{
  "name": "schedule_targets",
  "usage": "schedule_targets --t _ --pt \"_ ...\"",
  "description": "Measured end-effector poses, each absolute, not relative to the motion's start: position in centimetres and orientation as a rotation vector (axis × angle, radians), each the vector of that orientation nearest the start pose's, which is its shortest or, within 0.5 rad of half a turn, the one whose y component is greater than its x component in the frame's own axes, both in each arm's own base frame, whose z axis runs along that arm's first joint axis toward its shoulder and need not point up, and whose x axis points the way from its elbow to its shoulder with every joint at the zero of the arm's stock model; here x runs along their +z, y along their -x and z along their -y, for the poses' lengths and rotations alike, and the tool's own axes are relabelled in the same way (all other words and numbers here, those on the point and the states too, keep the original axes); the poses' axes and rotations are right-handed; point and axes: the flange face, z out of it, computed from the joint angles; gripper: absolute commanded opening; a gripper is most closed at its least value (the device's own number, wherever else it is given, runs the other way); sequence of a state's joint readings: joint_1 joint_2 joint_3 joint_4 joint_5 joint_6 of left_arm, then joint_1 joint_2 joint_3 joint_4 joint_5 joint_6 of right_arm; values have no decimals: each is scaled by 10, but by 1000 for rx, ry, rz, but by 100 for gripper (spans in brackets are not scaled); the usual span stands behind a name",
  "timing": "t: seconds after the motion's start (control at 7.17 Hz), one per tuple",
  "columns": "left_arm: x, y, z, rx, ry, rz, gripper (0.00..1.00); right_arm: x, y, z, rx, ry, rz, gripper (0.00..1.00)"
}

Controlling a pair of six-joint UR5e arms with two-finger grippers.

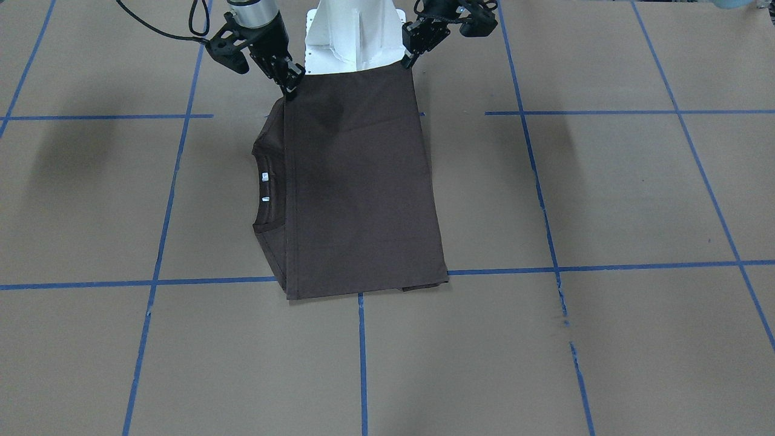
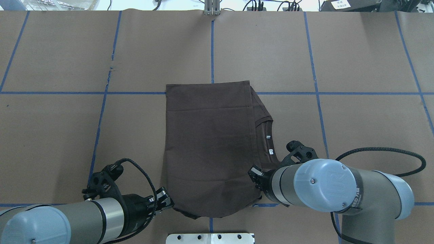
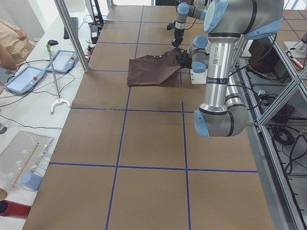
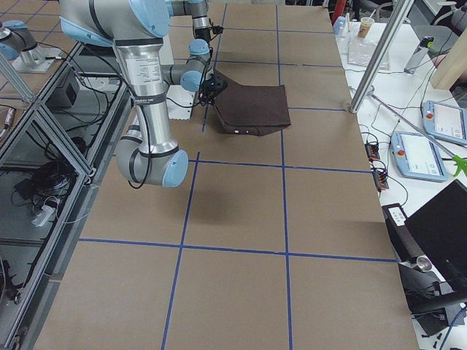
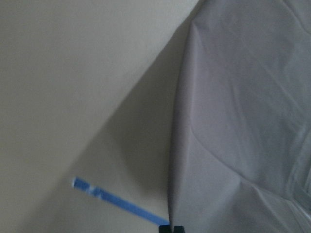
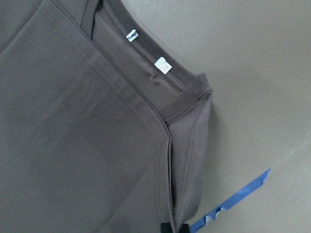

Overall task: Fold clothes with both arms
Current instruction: 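Grasp the near edge with both grippers and fold it away from the robot, then release the shirt and raise both grippers away from it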

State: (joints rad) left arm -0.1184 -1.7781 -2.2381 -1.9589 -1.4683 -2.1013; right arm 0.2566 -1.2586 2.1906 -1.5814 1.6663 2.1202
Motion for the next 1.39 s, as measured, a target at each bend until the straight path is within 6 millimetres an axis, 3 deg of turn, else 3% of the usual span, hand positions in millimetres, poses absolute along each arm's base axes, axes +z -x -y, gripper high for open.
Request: schedule_targets --t 0.14,0.56,0.98,1.26,1.39 --pt "207 -446 223 -629 114 -1288 0 229 450 266 715 200 931 0" --pt "184 -442 319 -631 -118 -1302 0 223 444 349 758 147 930 0" --pt "198 -433 372 -616 -250 -1234 0 216 453 405 796 129 913 0" --pt "208 -446 404 -616 -296 -1187 0 226 460 431 812 127 918 3" --pt "211 -454 428 -619 -326 -1158 11 234 469 452 820 133 933 8"
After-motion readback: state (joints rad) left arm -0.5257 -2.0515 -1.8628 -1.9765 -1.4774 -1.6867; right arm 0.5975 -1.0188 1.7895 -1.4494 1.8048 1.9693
